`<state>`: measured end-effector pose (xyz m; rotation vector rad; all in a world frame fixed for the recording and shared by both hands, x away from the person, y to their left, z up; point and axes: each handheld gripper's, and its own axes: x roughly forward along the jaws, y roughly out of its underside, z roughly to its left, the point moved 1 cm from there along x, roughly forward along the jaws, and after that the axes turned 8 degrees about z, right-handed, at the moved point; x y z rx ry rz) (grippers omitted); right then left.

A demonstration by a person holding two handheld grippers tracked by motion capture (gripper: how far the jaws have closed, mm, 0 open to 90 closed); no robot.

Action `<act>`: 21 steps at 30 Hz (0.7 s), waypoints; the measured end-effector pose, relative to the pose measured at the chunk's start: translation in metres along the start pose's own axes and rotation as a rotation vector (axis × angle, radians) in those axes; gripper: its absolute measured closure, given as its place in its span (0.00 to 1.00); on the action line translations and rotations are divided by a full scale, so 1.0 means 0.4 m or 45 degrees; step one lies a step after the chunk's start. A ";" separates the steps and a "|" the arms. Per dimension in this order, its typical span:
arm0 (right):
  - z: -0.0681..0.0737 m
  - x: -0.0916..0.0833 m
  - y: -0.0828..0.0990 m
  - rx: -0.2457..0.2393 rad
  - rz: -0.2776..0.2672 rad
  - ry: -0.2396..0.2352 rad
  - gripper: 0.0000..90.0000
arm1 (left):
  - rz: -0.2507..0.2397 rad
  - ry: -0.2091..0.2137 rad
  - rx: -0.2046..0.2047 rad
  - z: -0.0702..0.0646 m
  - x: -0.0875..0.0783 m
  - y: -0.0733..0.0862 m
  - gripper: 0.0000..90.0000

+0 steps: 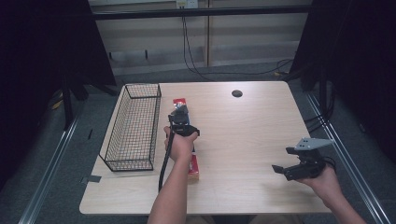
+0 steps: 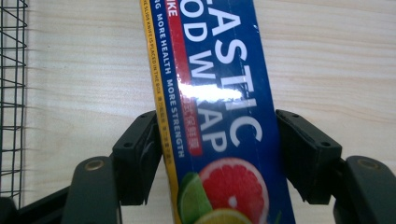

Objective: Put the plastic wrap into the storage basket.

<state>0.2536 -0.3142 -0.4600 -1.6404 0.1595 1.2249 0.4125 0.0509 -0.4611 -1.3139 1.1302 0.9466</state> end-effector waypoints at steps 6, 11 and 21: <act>-0.002 -0.002 0.001 0.001 -0.005 0.003 0.09 | 0.042 0.020 -0.006 0.004 0.009 -0.009 0.39; 0.000 -0.001 0.000 -0.003 -0.005 -0.006 0.09 | 0.068 0.014 -0.022 0.004 0.004 -0.008 0.41; 0.000 -0.004 0.000 0.000 -0.016 -0.008 0.09 | 0.155 -0.018 0.025 0.006 -0.013 -0.007 0.47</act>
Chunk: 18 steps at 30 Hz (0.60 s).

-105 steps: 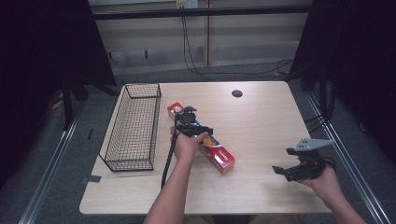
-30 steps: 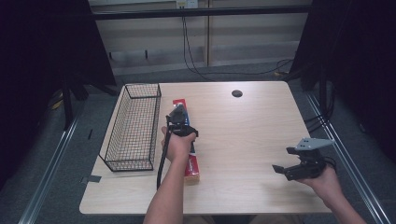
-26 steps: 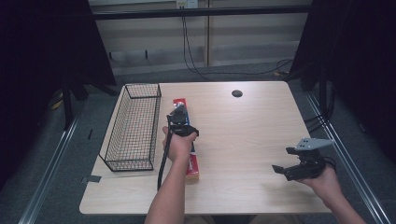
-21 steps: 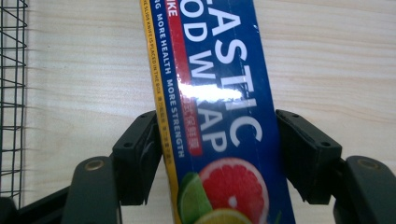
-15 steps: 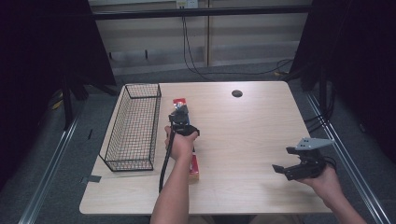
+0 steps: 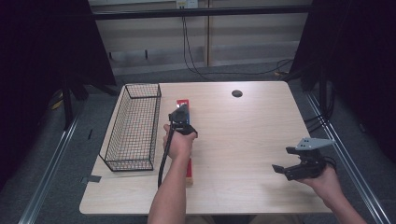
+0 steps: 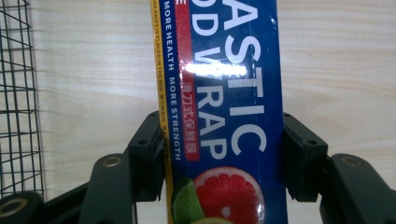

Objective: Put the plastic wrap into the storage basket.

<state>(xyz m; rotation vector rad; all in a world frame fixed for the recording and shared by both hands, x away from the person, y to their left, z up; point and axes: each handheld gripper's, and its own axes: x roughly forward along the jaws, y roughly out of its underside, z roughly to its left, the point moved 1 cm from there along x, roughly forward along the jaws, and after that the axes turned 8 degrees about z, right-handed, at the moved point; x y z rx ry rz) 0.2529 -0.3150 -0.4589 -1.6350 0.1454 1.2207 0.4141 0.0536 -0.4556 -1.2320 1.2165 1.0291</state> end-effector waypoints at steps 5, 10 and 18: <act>0.000 0.001 0.000 -0.003 0.003 -0.005 0.08 | 0.010 0.032 0.021 0.008 -0.030 -0.001 0.48; 0.000 0.000 -0.001 -0.015 -0.012 -0.013 0.06 | 0.015 0.054 0.026 0.017 -0.063 -0.002 0.48; 0.000 -0.001 -0.003 -0.001 -0.027 -0.017 0.05 | 0.025 0.063 0.032 0.033 -0.089 -0.003 0.48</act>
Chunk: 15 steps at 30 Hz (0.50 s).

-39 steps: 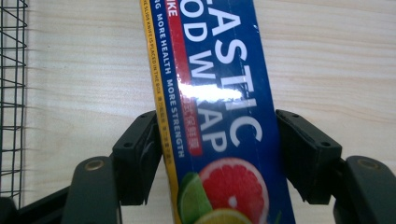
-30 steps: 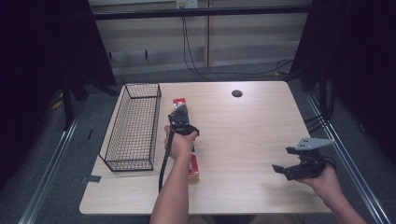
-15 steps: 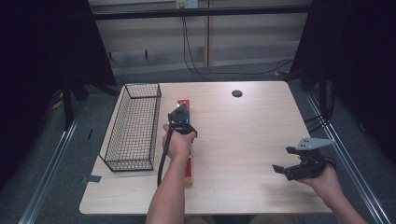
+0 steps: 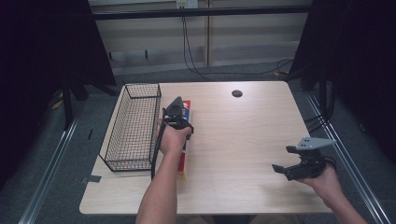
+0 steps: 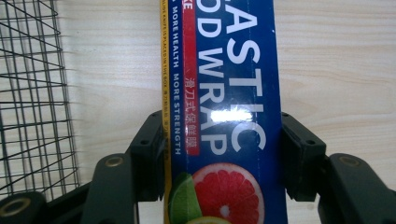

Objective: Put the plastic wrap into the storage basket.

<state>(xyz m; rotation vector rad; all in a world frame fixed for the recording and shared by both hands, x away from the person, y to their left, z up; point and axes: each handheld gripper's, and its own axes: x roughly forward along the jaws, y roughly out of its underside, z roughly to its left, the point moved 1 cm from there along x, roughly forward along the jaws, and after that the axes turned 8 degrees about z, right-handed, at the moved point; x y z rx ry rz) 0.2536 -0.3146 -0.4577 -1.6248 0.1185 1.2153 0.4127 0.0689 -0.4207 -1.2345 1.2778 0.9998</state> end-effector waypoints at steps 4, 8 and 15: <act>0.000 0.001 -0.001 -0.002 -0.005 -0.002 0.04 | 0.005 0.005 0.004 0.007 -0.014 -0.001 0.48; 0.000 0.001 -0.001 -0.004 -0.011 -0.001 0.04 | 0.002 0.021 -0.006 0.015 -0.029 -0.002 0.48; 0.002 0.002 -0.002 -0.005 -0.013 -0.008 0.04 | -0.012 0.018 -0.005 0.024 -0.055 -0.002 0.48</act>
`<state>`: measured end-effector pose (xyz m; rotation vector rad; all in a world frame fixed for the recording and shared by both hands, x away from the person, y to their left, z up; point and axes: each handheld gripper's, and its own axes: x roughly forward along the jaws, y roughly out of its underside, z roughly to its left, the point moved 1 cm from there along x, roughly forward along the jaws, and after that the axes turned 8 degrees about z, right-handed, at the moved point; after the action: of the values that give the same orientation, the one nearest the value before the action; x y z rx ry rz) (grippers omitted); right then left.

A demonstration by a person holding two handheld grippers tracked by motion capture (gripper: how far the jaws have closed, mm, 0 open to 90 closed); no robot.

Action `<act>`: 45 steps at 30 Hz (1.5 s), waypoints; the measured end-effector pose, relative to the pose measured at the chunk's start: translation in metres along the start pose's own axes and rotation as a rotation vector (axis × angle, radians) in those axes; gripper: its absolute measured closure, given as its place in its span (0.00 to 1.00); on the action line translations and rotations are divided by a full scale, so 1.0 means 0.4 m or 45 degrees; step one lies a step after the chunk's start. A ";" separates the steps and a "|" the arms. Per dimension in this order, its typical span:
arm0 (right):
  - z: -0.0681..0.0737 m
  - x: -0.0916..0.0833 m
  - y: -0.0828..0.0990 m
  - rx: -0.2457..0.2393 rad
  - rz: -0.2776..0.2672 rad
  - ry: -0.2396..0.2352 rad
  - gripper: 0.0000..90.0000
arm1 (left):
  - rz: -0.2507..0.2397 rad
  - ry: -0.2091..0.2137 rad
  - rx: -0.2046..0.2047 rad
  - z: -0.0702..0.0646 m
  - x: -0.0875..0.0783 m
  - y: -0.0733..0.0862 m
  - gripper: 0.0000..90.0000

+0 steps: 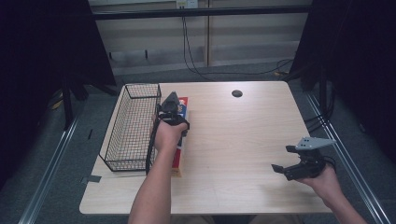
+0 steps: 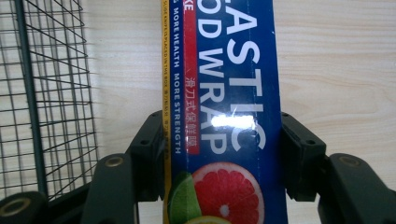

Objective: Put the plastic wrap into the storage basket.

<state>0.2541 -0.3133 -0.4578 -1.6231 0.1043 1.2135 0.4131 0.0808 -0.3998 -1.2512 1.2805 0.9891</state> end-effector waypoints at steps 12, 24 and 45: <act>0.000 -0.002 -0.001 -0.015 -0.022 0.007 0.04 | -0.011 0.013 -0.001 0.015 -0.039 -0.003 0.48; 0.000 -0.004 -0.001 -0.018 -0.029 -0.002 0.04 | 0.001 0.016 -0.001 0.032 -0.069 -0.001 0.48; 0.004 -0.004 -0.004 -0.028 -0.025 -0.003 0.04 | -0.022 0.017 -0.017 0.051 -0.119 -0.004 0.48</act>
<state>0.2531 -0.3123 -0.4554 -1.6383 0.0730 1.2056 0.4131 0.1070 -0.3550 -1.2790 1.2732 0.9802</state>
